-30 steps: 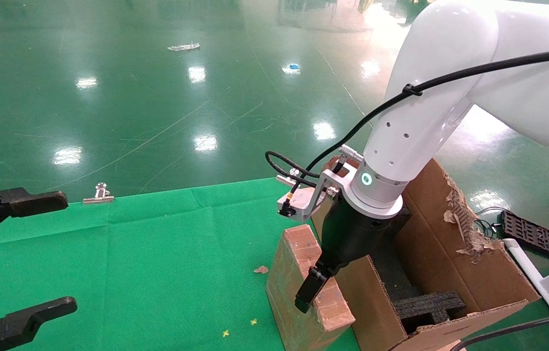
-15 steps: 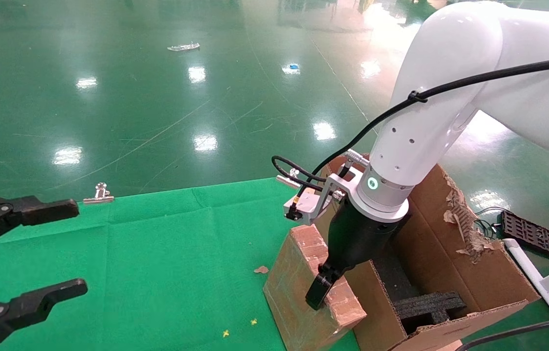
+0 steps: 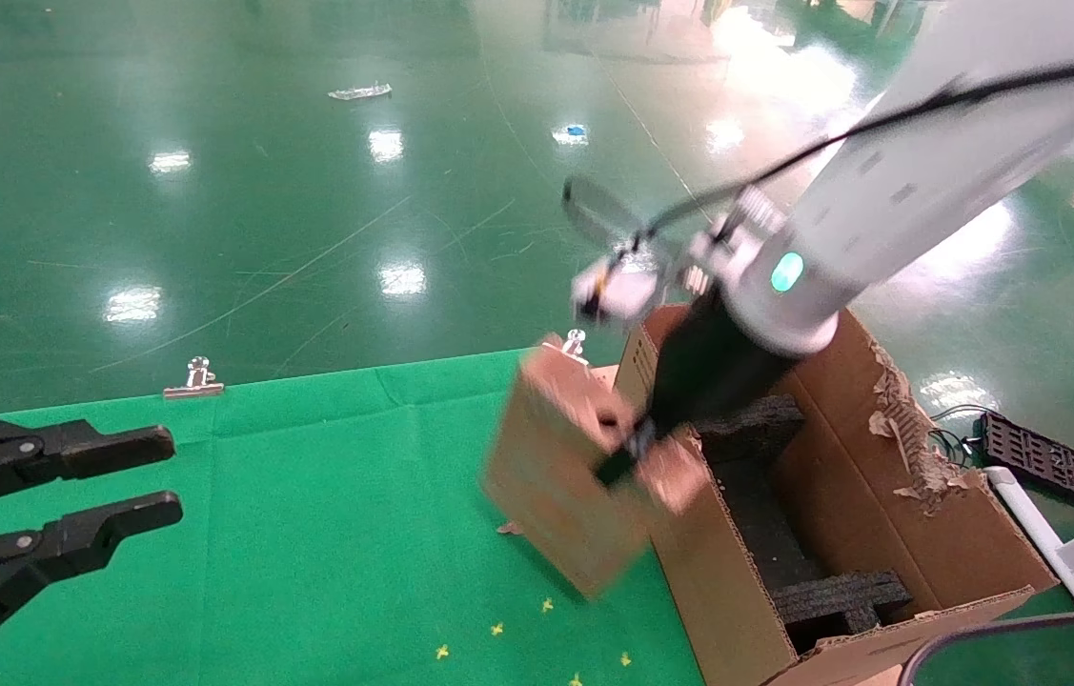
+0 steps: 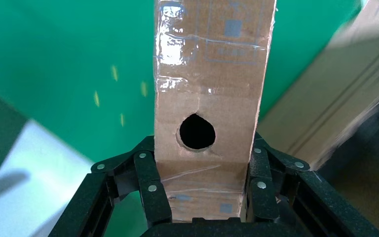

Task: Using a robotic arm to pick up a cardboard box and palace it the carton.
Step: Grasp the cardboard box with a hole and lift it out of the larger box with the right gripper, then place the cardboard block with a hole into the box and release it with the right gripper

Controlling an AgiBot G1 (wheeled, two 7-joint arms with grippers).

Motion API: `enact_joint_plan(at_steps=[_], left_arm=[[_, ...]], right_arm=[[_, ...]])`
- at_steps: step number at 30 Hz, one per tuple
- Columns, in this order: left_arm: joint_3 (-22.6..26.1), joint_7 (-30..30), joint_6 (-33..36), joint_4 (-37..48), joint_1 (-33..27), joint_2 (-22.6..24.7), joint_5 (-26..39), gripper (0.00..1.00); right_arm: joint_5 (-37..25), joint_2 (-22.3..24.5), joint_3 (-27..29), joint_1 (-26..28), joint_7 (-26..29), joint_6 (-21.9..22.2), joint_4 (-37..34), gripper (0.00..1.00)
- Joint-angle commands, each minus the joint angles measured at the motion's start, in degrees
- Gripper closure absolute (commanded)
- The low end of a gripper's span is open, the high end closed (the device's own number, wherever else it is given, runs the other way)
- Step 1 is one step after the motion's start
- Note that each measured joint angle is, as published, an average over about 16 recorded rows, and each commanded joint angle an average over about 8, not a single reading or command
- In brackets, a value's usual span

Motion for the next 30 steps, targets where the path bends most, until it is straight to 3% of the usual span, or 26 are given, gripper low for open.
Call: enact_joint_plan(at_steps=[1,6,10,20,30], left_arm=[[0.0,0.0,0.0,0.0,0.0,0.0,0.0,1.00],[0.0,0.0,0.0,0.0,0.0,0.0,0.0,1.00],[0.0,0.0,0.0,0.0,0.0,0.0,0.0,1.00],[0.1,0.0,0.0,0.0,0.0,0.0,-0.1,1.00],[0.1,0.1,0.0,0.0,0.0,0.0,-0.1,1.00]], right_arm=[[0.4,2.4,1.6,1.5,-1.6,2.2,1.2,1.00],[1.8,10.3,5.9,4.4,-9.2,7.3,-0.3,1.00],[-0.2,14.3,7.1,6.8,-12.9,8.4,-3.8,1.00],[-9.3,18.2,4.5,10.5,-13.2,4.0,-11.6,1.00],[-11.5,17.4,1.0,6.6,-11.7,-0.6,-20.6,1.00]])
